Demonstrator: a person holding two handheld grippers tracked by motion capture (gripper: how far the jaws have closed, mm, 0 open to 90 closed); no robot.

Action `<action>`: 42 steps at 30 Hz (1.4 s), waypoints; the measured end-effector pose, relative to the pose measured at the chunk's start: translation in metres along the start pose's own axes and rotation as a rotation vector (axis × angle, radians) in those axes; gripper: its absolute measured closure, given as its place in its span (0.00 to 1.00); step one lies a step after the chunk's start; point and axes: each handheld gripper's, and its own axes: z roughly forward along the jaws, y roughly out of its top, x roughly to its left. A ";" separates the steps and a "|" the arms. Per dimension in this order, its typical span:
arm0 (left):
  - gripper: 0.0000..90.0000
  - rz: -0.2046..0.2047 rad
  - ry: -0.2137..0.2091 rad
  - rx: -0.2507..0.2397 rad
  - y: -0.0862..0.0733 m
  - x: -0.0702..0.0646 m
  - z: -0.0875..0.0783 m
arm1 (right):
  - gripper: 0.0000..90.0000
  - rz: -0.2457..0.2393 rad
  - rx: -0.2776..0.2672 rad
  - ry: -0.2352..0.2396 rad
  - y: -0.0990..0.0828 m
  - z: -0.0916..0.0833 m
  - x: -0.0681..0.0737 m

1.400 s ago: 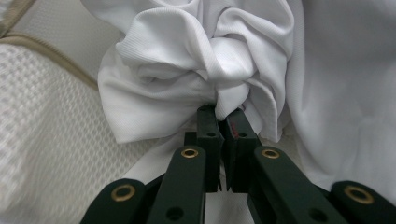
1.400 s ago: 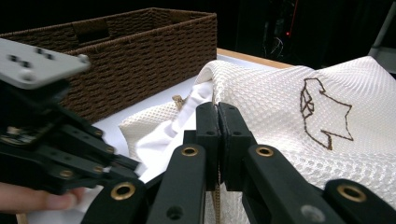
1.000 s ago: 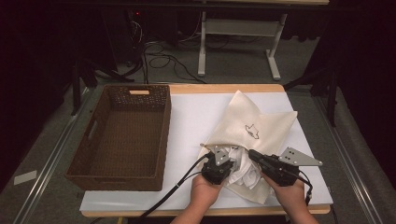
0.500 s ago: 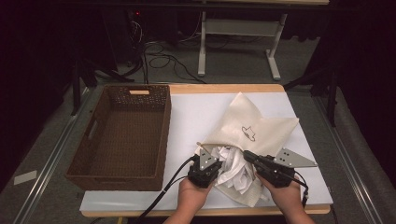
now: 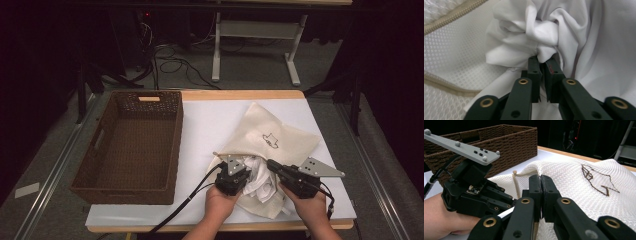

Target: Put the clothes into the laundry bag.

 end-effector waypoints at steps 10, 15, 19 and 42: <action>0.60 0.031 0.037 -0.048 -0.011 0.005 -0.037 | 0.99 -0.013 0.013 0.000 -0.002 0.001 0.002; 0.45 0.020 0.033 -0.063 -0.018 0.003 -0.051 | 0.99 -0.005 0.013 -0.001 -0.002 0.000 0.002; 0.29 0.009 0.010 -0.118 -0.017 -0.003 -0.062 | 0.99 -0.006 0.015 -0.001 -0.002 0.001 0.002; 0.63 0.056 0.024 0.125 -0.018 -0.010 -0.016 | 0.99 -0.009 0.021 0.006 -0.003 0.003 0.004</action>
